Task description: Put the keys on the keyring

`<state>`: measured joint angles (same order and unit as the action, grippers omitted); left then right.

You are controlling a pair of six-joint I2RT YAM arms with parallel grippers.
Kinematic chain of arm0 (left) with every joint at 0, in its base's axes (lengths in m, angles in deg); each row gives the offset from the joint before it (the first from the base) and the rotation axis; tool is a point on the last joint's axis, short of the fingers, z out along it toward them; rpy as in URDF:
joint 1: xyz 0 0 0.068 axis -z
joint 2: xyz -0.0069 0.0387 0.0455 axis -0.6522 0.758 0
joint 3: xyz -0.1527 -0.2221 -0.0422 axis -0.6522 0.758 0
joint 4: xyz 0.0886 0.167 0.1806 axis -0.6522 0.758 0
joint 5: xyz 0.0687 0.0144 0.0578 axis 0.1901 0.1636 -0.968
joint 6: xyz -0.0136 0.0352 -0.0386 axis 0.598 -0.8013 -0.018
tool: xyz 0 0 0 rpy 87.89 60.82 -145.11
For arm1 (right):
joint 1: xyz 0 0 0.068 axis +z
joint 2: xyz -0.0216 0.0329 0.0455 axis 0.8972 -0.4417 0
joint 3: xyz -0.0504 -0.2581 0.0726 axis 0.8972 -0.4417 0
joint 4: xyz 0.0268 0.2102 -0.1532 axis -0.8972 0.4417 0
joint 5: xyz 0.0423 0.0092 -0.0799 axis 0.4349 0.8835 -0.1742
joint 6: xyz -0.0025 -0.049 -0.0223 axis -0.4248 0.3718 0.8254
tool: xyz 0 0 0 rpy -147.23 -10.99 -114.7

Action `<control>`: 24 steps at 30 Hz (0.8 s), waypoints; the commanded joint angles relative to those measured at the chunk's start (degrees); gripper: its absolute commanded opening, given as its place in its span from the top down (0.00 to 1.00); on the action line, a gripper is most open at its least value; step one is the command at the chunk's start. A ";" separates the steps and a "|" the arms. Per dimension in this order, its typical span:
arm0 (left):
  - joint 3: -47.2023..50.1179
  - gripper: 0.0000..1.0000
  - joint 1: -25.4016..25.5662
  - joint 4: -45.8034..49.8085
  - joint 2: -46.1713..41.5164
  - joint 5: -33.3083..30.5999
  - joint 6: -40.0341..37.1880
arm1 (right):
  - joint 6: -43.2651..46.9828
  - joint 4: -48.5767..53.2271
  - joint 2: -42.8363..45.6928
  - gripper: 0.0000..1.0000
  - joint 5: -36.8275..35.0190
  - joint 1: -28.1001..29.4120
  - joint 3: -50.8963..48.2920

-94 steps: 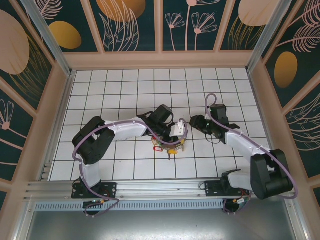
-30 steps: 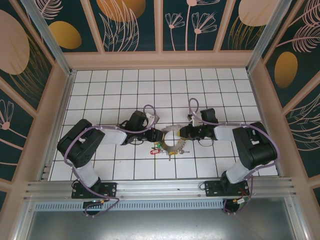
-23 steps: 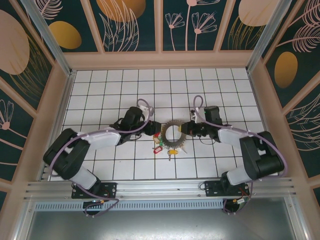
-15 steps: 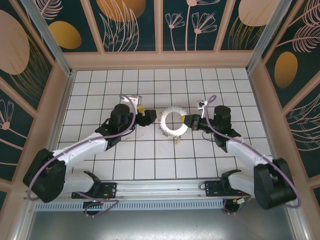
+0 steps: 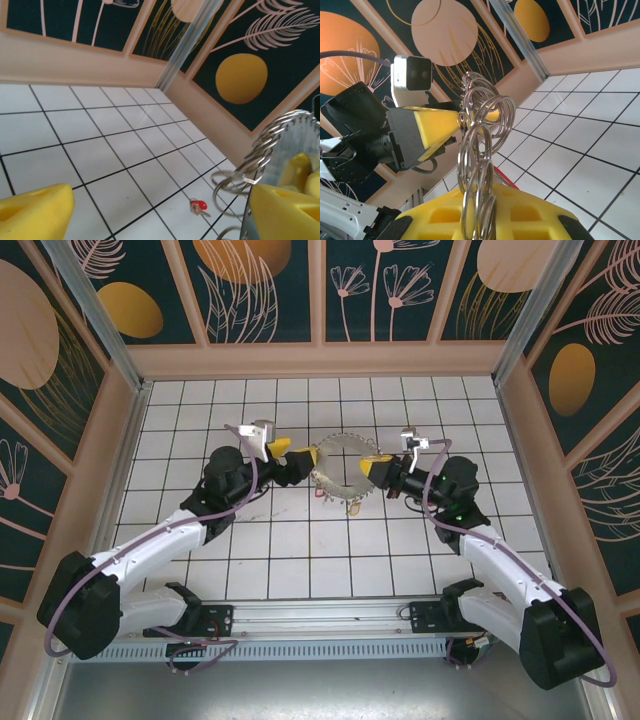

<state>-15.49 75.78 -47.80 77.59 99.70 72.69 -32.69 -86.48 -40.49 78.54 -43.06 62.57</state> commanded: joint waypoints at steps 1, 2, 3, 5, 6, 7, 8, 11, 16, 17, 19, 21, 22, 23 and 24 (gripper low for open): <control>-0.73 0.09 -0.32 -4.78 -2.28 3.40 0.40 | 1.56 -6.22 -0.09 1.00 0.91 1.06 2.42; -0.61 0.09 -0.30 -4.94 -2.56 4.08 0.23 | 1.54 -6.55 -0.14 1.00 1.08 1.20 2.42; -0.60 0.09 -0.32 -4.96 -2.66 4.90 0.08 | 1.59 -6.97 -0.32 1.00 1.31 1.39 2.42; -0.83 0.09 -0.27 -5.04 -2.54 7.49 -0.12 | 2.06 -7.52 -0.46 1.00 1.50 1.82 2.42; -1.01 0.09 -0.28 -5.07 -2.29 8.97 -0.21 | 2.18 -7.83 -0.57 1.00 1.62 1.99 2.42; -1.30 0.09 -0.30 -4.92 -1.93 10.35 -0.23 | 2.48 -7.84 -0.75 1.00 1.66 2.06 2.42; -1.57 0.09 -0.32 -4.72 -1.54 11.34 -0.21 | 2.51 -8.02 -0.89 1.00 1.69 2.12 2.50; -2.36 0.10 -0.27 -3.89 -0.19 14.42 -0.34 | 2.34 -8.68 -1.66 1.00 2.36 2.50 2.98; -3.40 0.11 -0.56 -1.63 0.14 14.37 -1.62 | 2.85 -8.81 -2.72 1.00 3.16 2.66 3.61; -3.20 0.11 -0.79 -1.45 -0.47 13.49 -1.78 | 3.11 -8.74 -2.92 1.00 3.41 2.65 3.65; -1.92 0.10 -1.70 -2.48 -2.04 12.37 -1.55 | 4.17 -8.39 -3.05 1.00 3.38 2.65 3.66; -0.72 0.08 -2.54 -3.56 -3.37 12.04 -0.97 | 5.29 -8.36 -3.23 1.00 3.20 2.65 3.48; -0.15 0.08 -2.92 -3.94 -3.91 11.80 -0.67 | 5.96 -8.37 -3.36 1.00 3.20 2.69 3.40; 0.22 0.07 -3.14 -4.04 -4.35 11.33 -0.35 | 6.40 -8.60 -3.57 1.00 3.20 2.65 3.30; 0.75 0.07 -3.40 -4.42 -4.66 10.87 0.05 | 6.71 -8.68 -3.83 1.00 3.11 2.65 3.25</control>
<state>-16.08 73.18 -50.06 74.77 111.80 72.27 -28.53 -90.20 -44.14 80.38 -40.81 63.82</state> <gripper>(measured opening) 0.928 0.119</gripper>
